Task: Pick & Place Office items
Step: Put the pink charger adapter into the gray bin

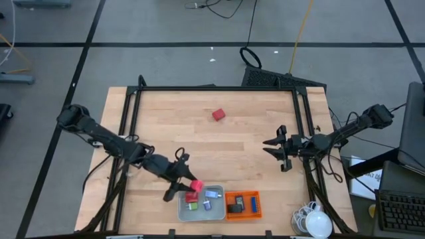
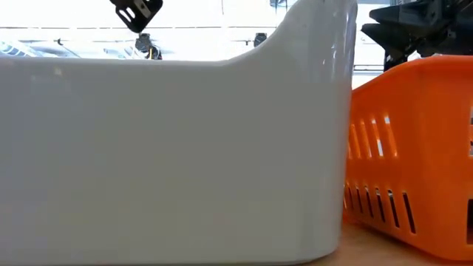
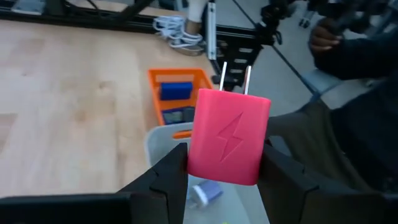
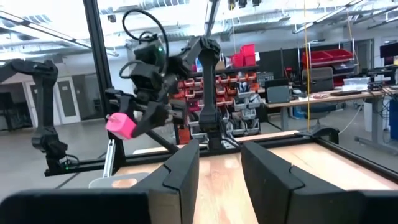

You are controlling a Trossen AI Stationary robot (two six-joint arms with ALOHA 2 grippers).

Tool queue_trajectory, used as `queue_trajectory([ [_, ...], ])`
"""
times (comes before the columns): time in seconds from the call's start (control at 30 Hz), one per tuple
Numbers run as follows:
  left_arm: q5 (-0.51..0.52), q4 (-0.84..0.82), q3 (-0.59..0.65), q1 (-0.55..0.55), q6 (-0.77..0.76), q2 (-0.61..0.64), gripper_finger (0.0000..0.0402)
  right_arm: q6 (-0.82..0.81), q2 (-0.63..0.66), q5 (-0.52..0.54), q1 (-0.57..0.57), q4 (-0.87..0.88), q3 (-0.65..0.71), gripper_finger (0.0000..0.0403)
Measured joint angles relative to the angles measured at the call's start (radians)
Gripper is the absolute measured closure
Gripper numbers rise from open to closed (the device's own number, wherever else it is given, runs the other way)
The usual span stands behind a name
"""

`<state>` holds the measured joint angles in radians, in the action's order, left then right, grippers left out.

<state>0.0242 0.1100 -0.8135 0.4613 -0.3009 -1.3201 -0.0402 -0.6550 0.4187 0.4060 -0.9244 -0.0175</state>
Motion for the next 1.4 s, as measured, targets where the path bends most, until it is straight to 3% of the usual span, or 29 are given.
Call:
queue_trajectory([
  [0.43,0.027,0.026,0.0,0.097,-0.064,-0.102,0.0242,0.0,-0.001,0.0,0.0,0.001,0.001,0.0293],
  [0.7,0.027,0.048,0.0,0.097,-0.08,-0.192,0.0226,0.0,-0.001,0.0,0.0,0.001,0.002,0.0293],
  [0.97,0.026,0.06,0.0,0.097,-0.124,-0.26,0.0246,0.0,-0.001,0.0,0.0,0.009,0.002,0.0293],
  [1.23,-0.003,0.081,0.0,0.095,-0.15,-0.328,0.0221,0.0,-0.001,0.003,0.0,0.021,0.002,0.0293],
  [1.4,-0.007,0.093,-0.003,0.088,-0.158,-0.352,0.0231,0.0,-0.001,0.004,0.0,0.022,0.002,0.0293],
])
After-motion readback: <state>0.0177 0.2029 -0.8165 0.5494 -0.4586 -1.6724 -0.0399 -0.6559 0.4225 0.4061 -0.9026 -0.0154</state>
